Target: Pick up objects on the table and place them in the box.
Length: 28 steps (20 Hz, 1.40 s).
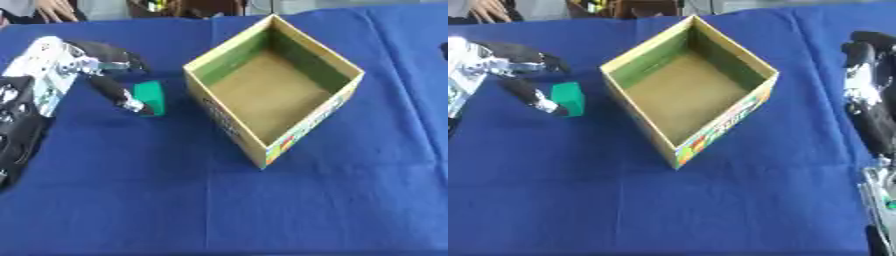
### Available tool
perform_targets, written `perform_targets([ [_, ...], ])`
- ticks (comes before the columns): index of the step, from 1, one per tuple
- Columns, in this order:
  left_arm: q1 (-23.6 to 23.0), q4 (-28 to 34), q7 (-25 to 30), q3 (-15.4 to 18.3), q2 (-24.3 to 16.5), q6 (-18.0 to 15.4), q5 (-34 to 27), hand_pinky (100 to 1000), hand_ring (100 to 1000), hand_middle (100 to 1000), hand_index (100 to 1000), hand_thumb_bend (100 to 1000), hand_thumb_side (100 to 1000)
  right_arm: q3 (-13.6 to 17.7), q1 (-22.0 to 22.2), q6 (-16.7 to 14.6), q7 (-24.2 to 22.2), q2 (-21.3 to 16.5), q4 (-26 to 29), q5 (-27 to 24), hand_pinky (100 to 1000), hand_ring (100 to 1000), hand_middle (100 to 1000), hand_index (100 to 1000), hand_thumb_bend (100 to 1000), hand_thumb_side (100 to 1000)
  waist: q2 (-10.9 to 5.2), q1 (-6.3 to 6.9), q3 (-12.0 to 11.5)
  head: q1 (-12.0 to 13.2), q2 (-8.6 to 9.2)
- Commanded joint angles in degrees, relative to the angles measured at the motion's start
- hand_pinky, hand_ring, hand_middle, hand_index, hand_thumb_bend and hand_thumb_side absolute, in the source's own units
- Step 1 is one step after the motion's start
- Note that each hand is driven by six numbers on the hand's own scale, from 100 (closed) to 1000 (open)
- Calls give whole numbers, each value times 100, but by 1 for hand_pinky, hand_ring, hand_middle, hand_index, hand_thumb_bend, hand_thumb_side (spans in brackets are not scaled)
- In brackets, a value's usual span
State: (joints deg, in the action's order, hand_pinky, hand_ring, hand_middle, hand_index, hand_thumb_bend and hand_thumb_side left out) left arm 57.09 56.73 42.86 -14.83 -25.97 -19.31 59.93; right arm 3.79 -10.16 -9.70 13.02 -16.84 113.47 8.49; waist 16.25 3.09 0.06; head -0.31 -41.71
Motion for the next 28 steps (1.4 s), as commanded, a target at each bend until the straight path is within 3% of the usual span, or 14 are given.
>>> perform_targets([
  [1,159,-85,-94,141,-58,-45,228,806,901,984,1000,675,824,-16,-75,-15,-33,-24,112,8,775,726,581,727,100,602,-71,-9,19,27,42],
  [13,203,-490,-403,357,40,-40,471,798,894,959,1000,644,852,-44,-93,-13,-78,51,112,39,777,726,578,723,100,606,38,-30,101,118,176],
  [17,190,-517,-535,369,53,-91,397,742,838,838,1000,623,856,-33,-79,14,-58,70,112,61,778,727,578,723,101,608,52,-31,97,111,161],
  [20,184,-514,-638,367,53,-168,272,669,768,753,938,614,845,-24,-62,45,-41,80,112,82,779,727,578,723,101,608,48,-26,80,104,134],
  [24,175,-520,-690,339,54,-238,132,633,724,706,902,592,826,-8,-60,70,-8,90,112,97,779,728,577,722,100,606,44,-20,86,107,135],
  [28,159,-532,-700,326,69,-252,126,569,660,625,838,484,792,16,-56,86,53,93,112,92,780,728,576,720,100,606,45,-22,98,105,127],
])
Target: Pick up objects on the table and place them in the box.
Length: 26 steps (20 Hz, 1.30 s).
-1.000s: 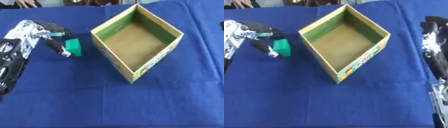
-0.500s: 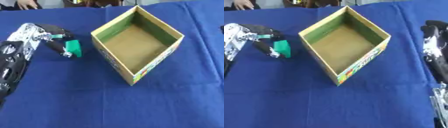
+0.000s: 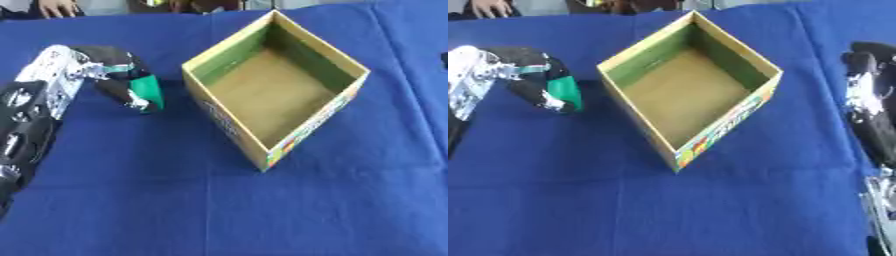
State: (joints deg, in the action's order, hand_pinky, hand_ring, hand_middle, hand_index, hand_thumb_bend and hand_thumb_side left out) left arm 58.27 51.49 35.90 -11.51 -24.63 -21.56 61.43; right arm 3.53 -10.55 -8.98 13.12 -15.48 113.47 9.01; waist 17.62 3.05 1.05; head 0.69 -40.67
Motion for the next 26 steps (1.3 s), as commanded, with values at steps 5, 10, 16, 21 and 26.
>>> perform_targets([
  [5,80,50,-279,21,-87,54,-134,492,590,557,768,130,749,36,1,54,60,-39,112,38,781,728,575,720,100,606,-109,-14,-24,3,-8],
  [10,99,138,-651,4,-134,209,-39,474,579,561,763,100,740,23,12,79,54,-34,112,23,782,728,575,720,100,606,-126,-11,-33,-3,7],
  [16,125,206,-886,-10,-183,278,93,445,557,566,760,100,651,16,38,88,37,-42,112,18,783,729,576,719,100,607,-156,-13,-61,-14,-9],
  [21,167,457,-798,-11,-241,322,-42,444,558,579,765,100,612,8,66,105,14,-48,112,18,784,729,576,720,100,607,-188,-2,-106,-31,-36],
  [26,225,877,-511,-64,-339,365,-249,451,568,591,773,100,620,8,81,96,13,-76,112,9,785,729,576,720,100,606,-225,8,-135,-52,-49],
])
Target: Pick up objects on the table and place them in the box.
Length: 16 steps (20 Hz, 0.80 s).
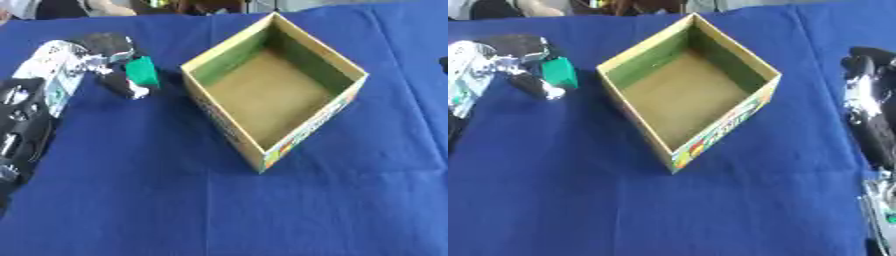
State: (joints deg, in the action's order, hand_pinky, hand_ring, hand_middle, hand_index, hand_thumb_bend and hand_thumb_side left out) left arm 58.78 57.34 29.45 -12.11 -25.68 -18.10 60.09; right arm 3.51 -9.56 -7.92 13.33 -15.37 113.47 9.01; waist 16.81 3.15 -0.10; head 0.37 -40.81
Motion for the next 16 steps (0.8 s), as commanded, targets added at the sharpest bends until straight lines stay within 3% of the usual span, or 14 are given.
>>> perform_targets([
  [1,178,376,202,-17,-248,33,-157,452,571,594,775,100,621,11,-16,-11,-8,-90,112,6,785,730,577,720,100,606,-149,1,-27,-24,-39],
  [7,188,653,649,4,-290,239,-386,472,604,646,792,100,637,0,-20,-7,-21,-102,112,-10,786,731,578,722,100,606,-162,8,-60,-37,-28],
  [11,163,631,877,14,-298,326,-568,496,686,773,827,100,635,-2,-15,-6,-25,-99,112,-8,786,732,578,723,100,606,-159,4,-64,-41,-19],
  [16,167,763,907,15,-305,389,-750,465,637,720,798,100,634,2,-16,13,-6,-92,112,-4,787,731,578,724,100,608,-147,12,-38,-44,-9],
])
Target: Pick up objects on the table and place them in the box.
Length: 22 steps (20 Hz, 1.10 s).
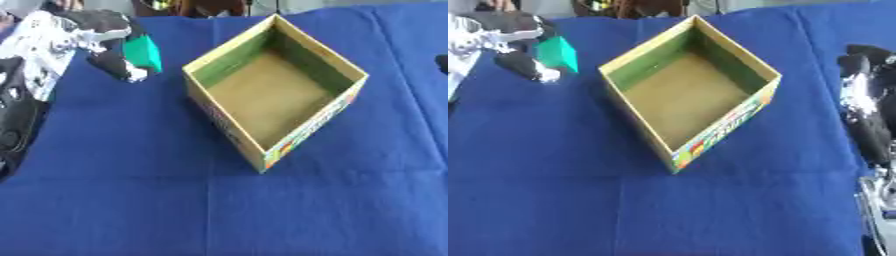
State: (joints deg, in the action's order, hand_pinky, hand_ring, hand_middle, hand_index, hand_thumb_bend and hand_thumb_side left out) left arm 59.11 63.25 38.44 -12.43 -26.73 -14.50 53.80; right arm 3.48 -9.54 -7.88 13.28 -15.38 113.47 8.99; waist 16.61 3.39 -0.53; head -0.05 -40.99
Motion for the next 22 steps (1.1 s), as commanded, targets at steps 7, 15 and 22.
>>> perform_targets([
  [7,130,263,34,26,-219,100,-245,465,637,720,798,100,634,3,-18,12,9,-91,112,5,787,731,578,724,100,608,-125,-10,7,-2,12],
  [15,633,573,-131,-32,298,84,-679,398,576,631,731,100,596,-28,-128,-129,17,-225,112,-97,785,731,581,725,100,603,-136,-27,100,31,113],
  [22,807,503,-185,-127,657,111,-693,399,578,634,732,100,601,-40,-209,-227,11,-280,112,-177,786,732,583,726,100,601,-92,-3,247,111,172],
])
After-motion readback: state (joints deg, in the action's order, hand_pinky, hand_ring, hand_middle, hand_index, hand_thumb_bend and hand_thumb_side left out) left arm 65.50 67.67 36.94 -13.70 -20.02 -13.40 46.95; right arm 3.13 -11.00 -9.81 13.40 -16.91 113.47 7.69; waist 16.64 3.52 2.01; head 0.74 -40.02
